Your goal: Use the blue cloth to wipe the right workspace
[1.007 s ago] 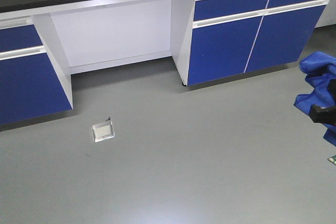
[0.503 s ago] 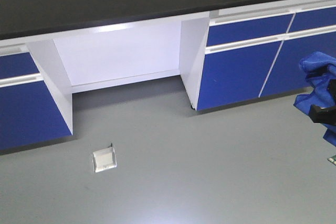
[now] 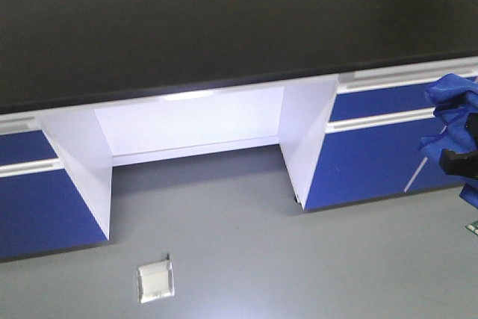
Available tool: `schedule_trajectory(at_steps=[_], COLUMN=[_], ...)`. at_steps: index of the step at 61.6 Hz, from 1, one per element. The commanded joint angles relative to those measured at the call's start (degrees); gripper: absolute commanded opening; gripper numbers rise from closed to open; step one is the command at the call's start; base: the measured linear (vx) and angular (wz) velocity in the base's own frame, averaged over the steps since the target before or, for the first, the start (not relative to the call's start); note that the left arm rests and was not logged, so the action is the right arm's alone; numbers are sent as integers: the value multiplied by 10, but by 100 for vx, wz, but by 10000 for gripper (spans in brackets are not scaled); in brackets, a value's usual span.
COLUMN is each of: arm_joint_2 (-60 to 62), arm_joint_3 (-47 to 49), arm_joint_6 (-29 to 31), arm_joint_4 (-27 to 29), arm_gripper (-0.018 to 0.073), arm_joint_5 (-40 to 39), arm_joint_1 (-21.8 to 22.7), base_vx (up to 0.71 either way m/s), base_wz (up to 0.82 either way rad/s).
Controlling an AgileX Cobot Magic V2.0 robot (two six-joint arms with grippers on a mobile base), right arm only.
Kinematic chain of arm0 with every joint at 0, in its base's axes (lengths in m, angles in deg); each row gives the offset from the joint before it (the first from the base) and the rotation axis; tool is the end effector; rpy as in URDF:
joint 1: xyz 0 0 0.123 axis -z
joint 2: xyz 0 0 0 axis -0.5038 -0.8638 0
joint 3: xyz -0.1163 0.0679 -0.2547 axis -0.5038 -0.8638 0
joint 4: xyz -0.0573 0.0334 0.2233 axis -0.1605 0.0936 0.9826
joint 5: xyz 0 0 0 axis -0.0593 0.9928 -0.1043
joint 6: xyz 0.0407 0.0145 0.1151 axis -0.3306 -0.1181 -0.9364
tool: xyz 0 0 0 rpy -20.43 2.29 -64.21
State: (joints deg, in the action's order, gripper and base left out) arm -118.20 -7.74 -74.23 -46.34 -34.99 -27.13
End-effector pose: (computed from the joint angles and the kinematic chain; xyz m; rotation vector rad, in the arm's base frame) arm 0.1750 -0.0066 0.2447 -0.0318 1.9021 -0.0628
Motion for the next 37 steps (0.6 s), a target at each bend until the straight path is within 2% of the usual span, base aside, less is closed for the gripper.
schedule_trajectory(at_steps=[1, 37], arm_joint_2=[4, 4], arm_joint_3=[18, 18], arm_joint_6=[3, 3], arm_joint_4=[0, 0], arm_gripper=[-4, -4], arm_joint_5=[-47, -47], arm_joint_1=[1, 1], base_vx=[42, 37], base_wz=[12, 13])
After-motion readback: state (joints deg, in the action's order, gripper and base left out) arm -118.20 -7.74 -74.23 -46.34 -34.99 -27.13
